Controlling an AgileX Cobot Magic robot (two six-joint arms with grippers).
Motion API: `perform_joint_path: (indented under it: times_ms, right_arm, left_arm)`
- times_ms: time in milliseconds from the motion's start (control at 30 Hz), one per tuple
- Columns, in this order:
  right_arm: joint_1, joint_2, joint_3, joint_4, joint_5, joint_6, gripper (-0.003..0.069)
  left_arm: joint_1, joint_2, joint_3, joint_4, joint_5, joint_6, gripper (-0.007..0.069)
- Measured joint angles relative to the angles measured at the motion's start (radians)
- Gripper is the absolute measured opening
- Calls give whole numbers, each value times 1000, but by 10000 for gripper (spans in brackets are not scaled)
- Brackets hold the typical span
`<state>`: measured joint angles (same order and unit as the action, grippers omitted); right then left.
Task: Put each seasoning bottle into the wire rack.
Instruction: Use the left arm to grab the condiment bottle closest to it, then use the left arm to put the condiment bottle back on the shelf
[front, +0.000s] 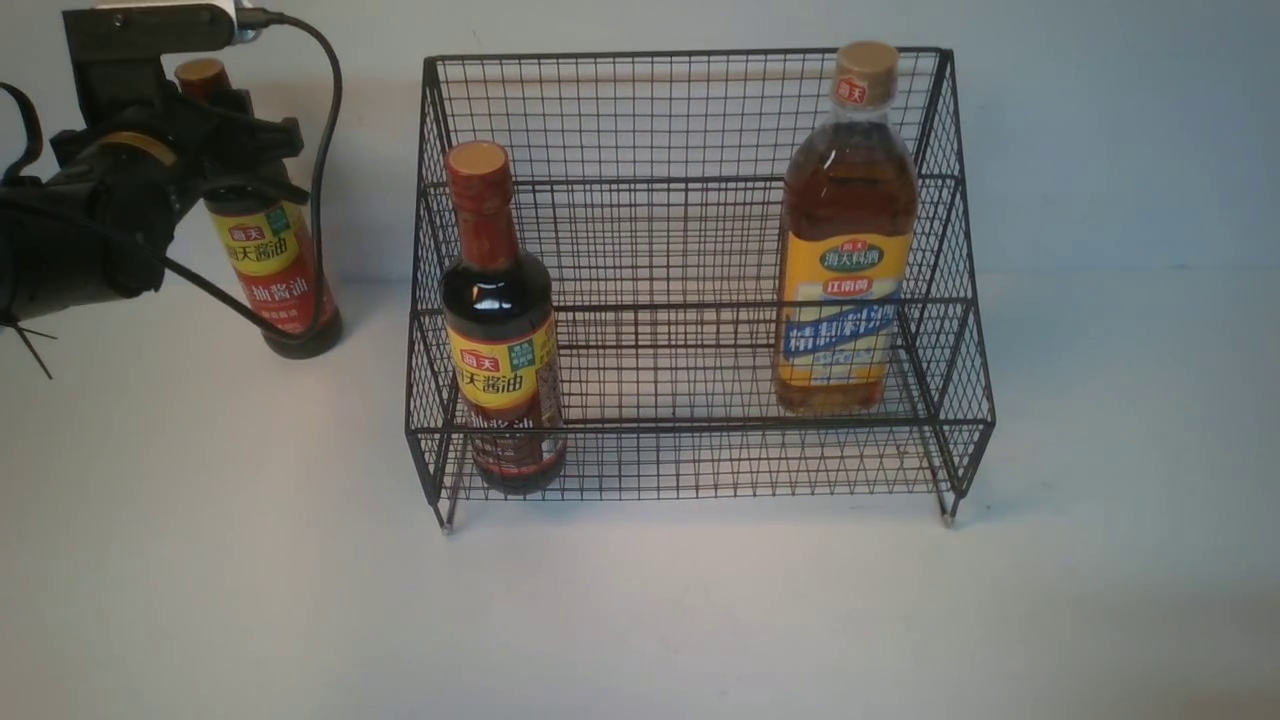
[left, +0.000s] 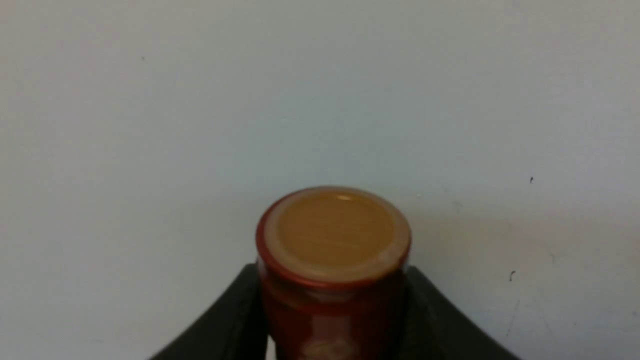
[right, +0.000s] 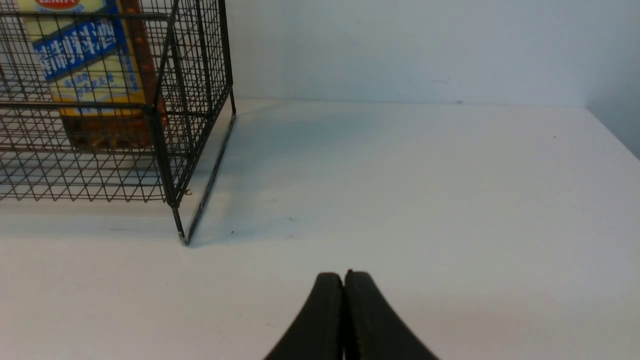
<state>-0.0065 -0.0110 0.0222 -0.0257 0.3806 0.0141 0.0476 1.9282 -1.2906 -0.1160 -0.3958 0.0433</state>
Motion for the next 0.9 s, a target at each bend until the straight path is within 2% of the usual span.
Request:
perform_joint_path:
  times_ms: [167,467,900]
  right_arm:
    - [0,0,0,0,0,0,-10]
    - [0,0,0,0,0,0,-10]
    - [0,0,0,0,0,0,-10]
  left_arm:
    - [0,-15,2,1,27,0,281]
    - [0,-164,14,1,239,2,281]
    - [-18,-276,15,20,341,10,281]
